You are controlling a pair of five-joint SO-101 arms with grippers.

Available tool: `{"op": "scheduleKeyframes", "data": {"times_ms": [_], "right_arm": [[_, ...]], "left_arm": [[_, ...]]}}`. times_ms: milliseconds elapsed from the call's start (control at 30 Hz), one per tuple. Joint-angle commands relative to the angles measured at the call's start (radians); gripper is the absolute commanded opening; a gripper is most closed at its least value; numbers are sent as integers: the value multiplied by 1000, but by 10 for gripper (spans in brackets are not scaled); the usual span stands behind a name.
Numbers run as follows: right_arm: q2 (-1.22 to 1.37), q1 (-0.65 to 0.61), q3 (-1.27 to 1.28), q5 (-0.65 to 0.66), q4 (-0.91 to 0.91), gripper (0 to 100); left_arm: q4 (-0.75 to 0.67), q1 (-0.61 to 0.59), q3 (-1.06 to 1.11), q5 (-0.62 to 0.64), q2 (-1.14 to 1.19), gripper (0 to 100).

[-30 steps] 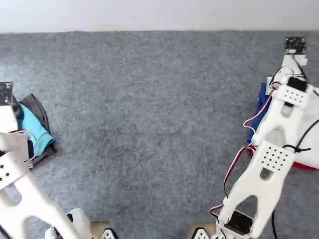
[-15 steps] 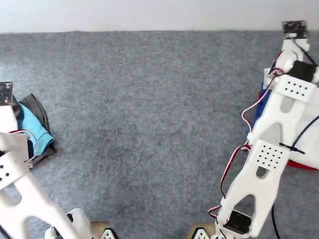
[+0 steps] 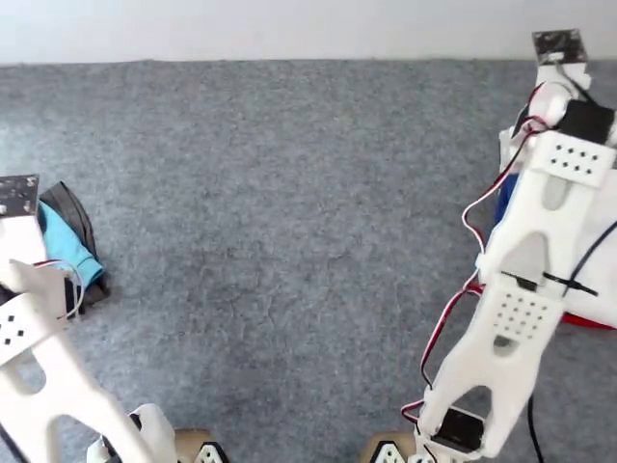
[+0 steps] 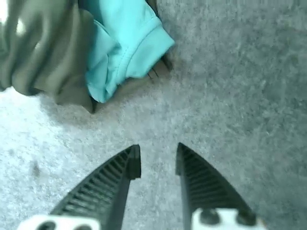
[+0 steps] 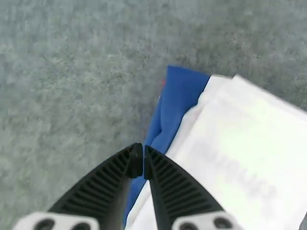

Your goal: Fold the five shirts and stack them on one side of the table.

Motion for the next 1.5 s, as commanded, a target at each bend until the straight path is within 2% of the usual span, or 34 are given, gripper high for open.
{"op": "scheduleKeyframes", "data": {"times_ms": [0, 167, 333, 433, 600, 767, 967, 1200, 1300, 1433, 1467], "right_arm": [[-268, -8, 334, 6, 47, 9], [-533, -24, 772, 5, 45, 9], [-713, -74, 1062, 5, 41, 9], [-779, -108, 1154, 5, 41, 9], [-845, -128, 1220, 5, 41, 9], [-908, -124, 1289, 5, 42, 9], [-998, -127, 1395, 5, 42, 9], [-1070, -119, 1487, 5, 42, 9], [-1093, -119, 1504, 5, 41, 9], [-1107, -119, 1519, 5, 41, 9], [-1110, -119, 1519, 5, 41, 9]], "left_arm": [[-72, -5, -4, -32, -12, 166], [-149, -23, -48, -40, 87, 167], [-107, -48, -248, -49, 265, 171], [-48, -54, -392, -100, 365, 201], [-31, -132, -622, -109, 540, 255], [-29, -178, -794, -141, 738, 260], [-37, -180, -955, -137, 957, 257], [-46, -178, -1224, -38, 1211, 200], [-40, -175, -1273, -37, 1312, 135], [77, -172, -1348, -58, 1361, 7], [109, -172, -1380, -66, 1359, 14]]}}
